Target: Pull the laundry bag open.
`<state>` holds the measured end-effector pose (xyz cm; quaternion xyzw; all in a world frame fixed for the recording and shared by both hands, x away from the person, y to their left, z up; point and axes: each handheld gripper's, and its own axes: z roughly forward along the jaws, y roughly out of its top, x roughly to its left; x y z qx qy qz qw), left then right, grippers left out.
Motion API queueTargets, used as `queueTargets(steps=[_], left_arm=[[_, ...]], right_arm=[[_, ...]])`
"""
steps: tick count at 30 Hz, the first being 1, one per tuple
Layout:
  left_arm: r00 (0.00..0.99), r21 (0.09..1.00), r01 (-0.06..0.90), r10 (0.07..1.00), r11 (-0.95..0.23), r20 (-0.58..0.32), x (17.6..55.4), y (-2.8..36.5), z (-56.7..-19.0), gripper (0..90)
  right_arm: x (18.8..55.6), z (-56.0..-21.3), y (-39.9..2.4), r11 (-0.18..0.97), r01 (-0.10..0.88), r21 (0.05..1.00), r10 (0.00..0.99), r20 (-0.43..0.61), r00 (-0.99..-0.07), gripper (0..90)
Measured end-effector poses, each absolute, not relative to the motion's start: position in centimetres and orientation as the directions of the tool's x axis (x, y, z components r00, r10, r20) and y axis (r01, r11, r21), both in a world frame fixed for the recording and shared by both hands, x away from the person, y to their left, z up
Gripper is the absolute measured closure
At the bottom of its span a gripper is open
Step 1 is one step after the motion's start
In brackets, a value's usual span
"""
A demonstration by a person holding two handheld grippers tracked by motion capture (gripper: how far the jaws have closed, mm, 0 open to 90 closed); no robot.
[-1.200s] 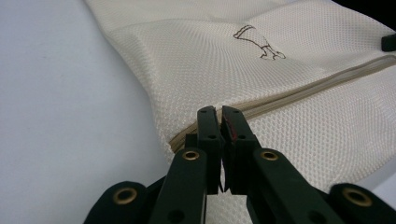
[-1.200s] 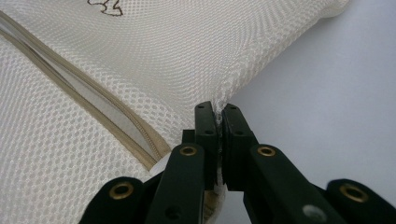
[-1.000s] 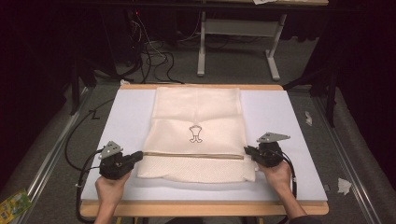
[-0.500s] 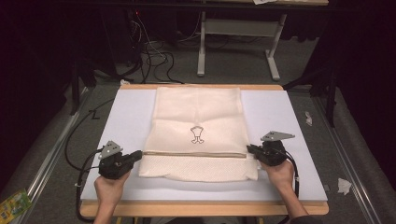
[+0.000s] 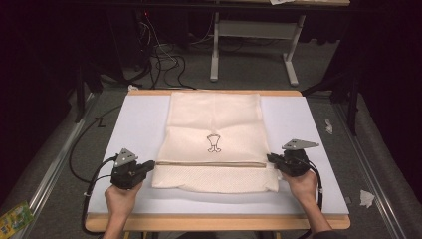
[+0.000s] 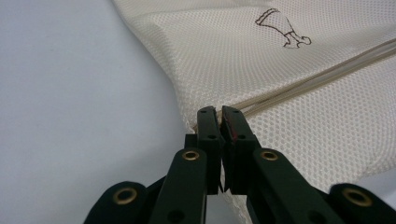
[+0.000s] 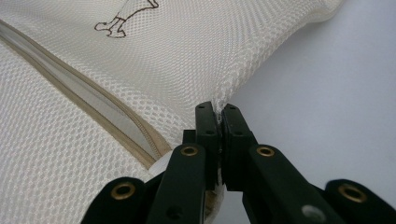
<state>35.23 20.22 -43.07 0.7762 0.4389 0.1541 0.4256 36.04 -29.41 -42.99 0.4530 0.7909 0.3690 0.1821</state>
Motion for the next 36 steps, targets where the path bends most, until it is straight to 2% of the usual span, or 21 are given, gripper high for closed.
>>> queueTargets(steps=[12, 22, 36], left_arm=[[0.584, 0.778, 0.544, 0.807, -0.314, -0.082, 35.6, 18.0, -43.2, 87.1], [0.601, 0.788, 0.55, 0.786, -0.277, -0.143, 35.6, 17.9, -43.2, 87.0], [0.615, 0.761, 0.577, 0.771, -0.297, -0.166, 36.0, 17.6, -44.8, 86.6]], right_arm=[[35.6, -42.9, -31.2, 0.291, 0.586, 0.756, 0.867, 0.05, -0.495, 88.7], [35.9, -43.4, -32.0, 0.267, 0.61, 0.746, 0.878, 0.072, -0.472, 88.0], [35.8, -45.5, -32.5, 0.263, 0.65, 0.713, 0.888, 0.084, -0.451, 85.2]])
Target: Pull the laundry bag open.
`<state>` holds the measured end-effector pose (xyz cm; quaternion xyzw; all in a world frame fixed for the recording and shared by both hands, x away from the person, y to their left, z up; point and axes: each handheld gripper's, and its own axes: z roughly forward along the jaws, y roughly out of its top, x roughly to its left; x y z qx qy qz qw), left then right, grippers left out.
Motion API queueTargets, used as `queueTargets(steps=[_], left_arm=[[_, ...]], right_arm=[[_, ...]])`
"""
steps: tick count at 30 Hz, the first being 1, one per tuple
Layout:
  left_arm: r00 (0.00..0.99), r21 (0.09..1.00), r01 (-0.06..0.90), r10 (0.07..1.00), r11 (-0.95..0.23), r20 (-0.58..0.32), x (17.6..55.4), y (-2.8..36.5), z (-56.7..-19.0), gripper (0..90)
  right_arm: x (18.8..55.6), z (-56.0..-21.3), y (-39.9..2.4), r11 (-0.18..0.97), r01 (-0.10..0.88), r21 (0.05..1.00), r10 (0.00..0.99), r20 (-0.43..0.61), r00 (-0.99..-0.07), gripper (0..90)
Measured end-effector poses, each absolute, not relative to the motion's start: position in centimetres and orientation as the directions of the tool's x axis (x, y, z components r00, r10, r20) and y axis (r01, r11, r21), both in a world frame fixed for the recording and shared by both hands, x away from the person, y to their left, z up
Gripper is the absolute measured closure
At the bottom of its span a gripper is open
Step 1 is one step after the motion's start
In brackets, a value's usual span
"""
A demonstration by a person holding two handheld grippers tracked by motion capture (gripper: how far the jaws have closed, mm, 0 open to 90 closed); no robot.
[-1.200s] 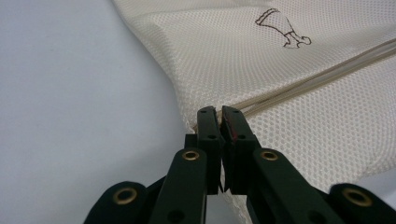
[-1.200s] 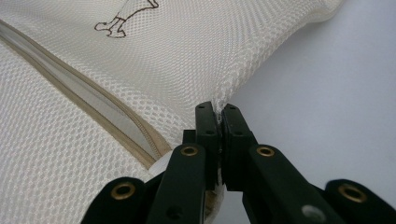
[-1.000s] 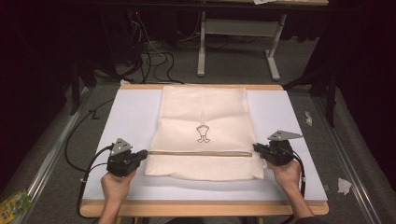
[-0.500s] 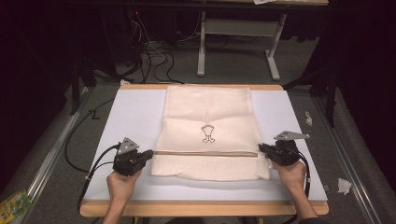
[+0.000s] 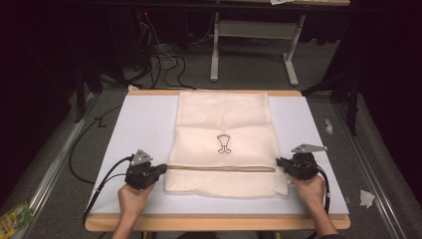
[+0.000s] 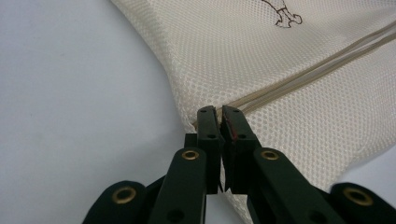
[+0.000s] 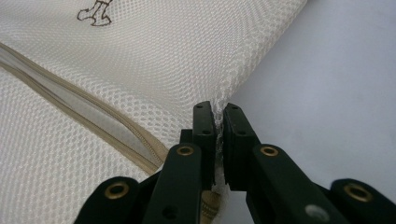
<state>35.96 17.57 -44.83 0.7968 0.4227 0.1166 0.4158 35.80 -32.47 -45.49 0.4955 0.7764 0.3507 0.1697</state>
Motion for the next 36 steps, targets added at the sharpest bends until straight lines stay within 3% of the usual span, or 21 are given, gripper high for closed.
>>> queueTargets(steps=[10, 23, 33, 36], left_arm=[[0.617, 0.748, 0.585, 0.771, -0.314, -0.159, 35.6, 17.5, -45.6, 86.5], [0.618, 0.765, 0.555, 0.777, -0.326, -0.117, 35.5, 17.4, -45.8, 85.2], [0.617, 0.815, 0.508, 0.778, -0.278, -0.119, 35.4, 18.9, -43.9, 65.1], [0.601, 0.833, 0.495, 0.79, -0.247, -0.123, 35.3, 19.5, -43.4, 62.6]], right_arm=[[35.6, -46.5, -32.0, 0.288, 0.662, 0.692, 0.888, 0.065, -0.455, 82.4], [35.5, -46.5, -32.1, 0.271, 0.654, 0.707, 0.908, 0.039, -0.418, 56.4], [34.4, -45.0, -33.6, 0.196, 0.601, 0.775, 0.92, 0.067, -0.386, 52.2], [34.3, -44.6, -34.0, 0.186, 0.589, 0.786, 0.92, 0.071, -0.385, 52.4]])
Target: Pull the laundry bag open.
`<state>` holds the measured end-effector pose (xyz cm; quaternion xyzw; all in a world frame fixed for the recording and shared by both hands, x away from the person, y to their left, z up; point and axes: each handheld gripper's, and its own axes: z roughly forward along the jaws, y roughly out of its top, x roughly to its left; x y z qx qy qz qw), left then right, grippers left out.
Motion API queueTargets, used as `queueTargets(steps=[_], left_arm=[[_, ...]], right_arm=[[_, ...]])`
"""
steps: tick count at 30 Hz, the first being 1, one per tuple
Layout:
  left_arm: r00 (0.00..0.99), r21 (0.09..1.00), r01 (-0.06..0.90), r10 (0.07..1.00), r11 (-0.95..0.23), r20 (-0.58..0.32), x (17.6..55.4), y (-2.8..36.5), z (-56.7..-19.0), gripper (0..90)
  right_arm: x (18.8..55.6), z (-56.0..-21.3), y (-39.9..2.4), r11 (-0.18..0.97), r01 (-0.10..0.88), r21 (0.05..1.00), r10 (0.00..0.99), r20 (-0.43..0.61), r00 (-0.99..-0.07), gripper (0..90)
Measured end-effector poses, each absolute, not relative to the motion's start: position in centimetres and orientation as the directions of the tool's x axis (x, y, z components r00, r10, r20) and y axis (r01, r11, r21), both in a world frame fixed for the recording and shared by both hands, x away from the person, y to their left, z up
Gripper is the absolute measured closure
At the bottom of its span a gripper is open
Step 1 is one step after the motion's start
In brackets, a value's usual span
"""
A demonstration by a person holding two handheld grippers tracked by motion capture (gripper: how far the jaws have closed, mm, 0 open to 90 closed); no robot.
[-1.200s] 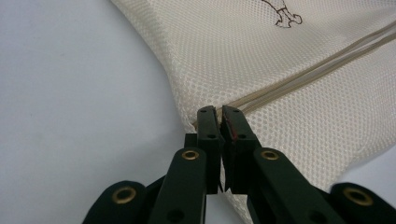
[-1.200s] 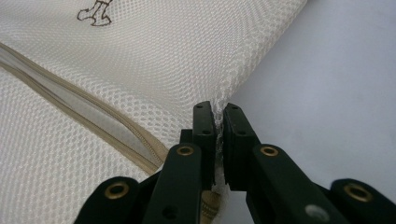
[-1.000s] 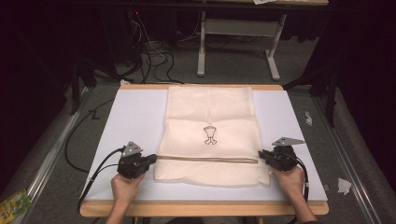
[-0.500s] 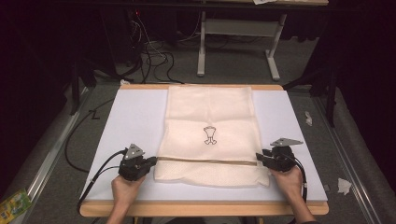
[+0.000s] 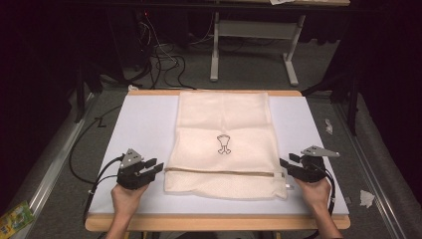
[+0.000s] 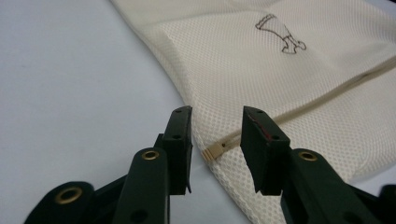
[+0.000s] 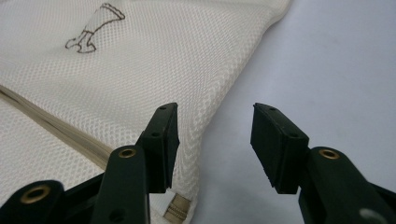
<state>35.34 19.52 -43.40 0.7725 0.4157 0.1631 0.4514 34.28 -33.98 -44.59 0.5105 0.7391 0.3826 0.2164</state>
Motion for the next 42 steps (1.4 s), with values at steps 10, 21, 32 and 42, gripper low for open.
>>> queueTargets(steps=[10, 21, 32, 42], left_arm=[[0.544, 0.869, 0.469, 0.826, -0.156, -0.146, 35.4, 21.2, -42.3, 56.6], [0.523, 0.877, 0.461, 0.84, -0.134, -0.147, 35.7, 22.3, -42.3, 55.8], [0.476, 0.885, 0.454, 0.868, -0.106, -0.14, 35.9, 23.5, -42.7, 55.1], [0.435, 0.883, 0.46, 0.891, -0.099, -0.127, 36.5, 24.1, -43.5, 54.8]], right_arm=[[33.6, -43.0, -36.1, 0.132, 0.545, 0.828, 0.93, 0.086, -0.357, 53.5], [33.1, -42.5, -38.4, 0.069, 0.535, 0.842, 0.947, 0.113, -0.299, 54.7], [32.9, -43.3, -40.3, 0.018, 0.534, 0.845, 0.961, 0.132, -0.242, 54.6], [32.9, -44.0, -41.2, -0.013, 0.544, 0.839, 0.967, 0.149, -0.208, 54.5]])
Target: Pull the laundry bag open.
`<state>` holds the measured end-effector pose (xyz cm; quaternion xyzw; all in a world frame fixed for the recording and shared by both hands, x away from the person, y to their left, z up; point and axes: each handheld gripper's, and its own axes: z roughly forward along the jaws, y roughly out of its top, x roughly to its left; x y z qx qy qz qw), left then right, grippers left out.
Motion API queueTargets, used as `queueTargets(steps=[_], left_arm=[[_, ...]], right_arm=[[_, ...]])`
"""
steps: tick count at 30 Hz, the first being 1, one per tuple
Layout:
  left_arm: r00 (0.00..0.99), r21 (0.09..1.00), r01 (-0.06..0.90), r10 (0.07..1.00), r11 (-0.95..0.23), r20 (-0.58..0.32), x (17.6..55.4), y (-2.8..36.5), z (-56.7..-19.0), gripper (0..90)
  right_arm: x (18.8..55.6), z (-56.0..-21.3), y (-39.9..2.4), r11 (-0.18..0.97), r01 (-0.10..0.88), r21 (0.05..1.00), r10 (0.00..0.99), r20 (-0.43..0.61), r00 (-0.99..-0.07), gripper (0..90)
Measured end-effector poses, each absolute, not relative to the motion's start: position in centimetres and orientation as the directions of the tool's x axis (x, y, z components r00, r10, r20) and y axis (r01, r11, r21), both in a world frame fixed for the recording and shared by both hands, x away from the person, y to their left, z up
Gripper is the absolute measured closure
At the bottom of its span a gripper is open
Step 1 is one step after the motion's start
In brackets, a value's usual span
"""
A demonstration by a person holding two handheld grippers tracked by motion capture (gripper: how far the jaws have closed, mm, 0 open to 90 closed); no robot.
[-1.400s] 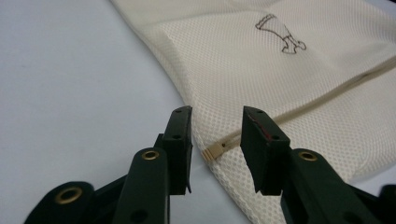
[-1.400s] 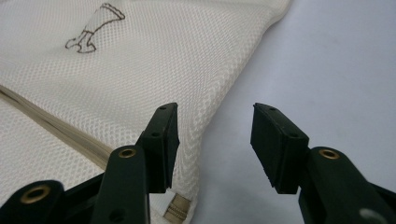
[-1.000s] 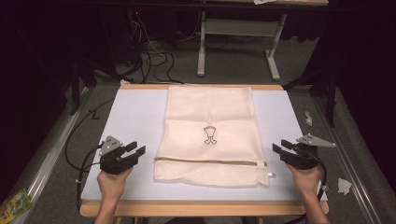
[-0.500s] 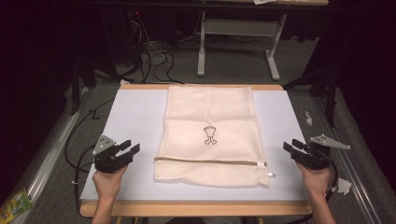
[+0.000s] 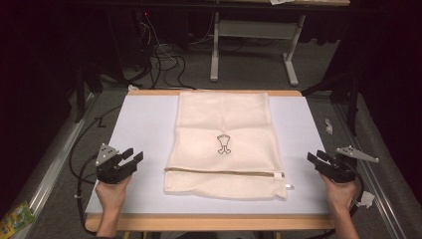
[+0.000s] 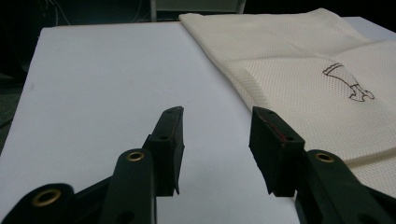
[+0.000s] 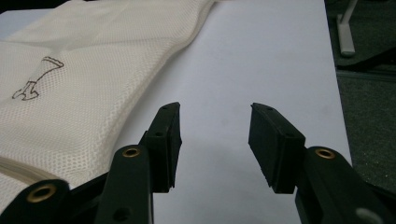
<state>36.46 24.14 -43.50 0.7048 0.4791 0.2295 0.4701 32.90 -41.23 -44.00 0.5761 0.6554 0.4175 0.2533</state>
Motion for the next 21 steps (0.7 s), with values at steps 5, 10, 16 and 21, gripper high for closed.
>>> queueTargets(steps=[5, 10, 16, 21], left_arm=[[0.427, 0.881, 0.461, 0.897, -0.107, -0.114, 36.7, 24.1, -43.9, 54.4], [0.418, 0.875, 0.473, 0.901, -0.106, -0.117, 37.1, 24.1, -44.4, 54.1], [0.424, 0.863, 0.489, 0.899, -0.125, -0.11, 37.8, 24.0, -44.5, 54.0], [0.41, 0.858, 0.498, 0.907, -0.129, -0.101, 38.5, 23.9, -45.0, 54.0]], right_arm=[[33.1, -44.2, -41.6, -0.013, 0.556, 0.831, 0.969, 0.147, -0.197, 54.1], [33.1, -44.5, -41.7, -0.011, 0.557, 0.83, 0.975, 0.132, -0.178, 57.0], [33.5, -44.8, -41.8, -0.023, 0.559, 0.829, 0.981, 0.126, -0.146, 58.1], [33.8, -45.1, -41.6, -0.018, 0.567, 0.823, 0.982, 0.121, -0.145, 58.1]])
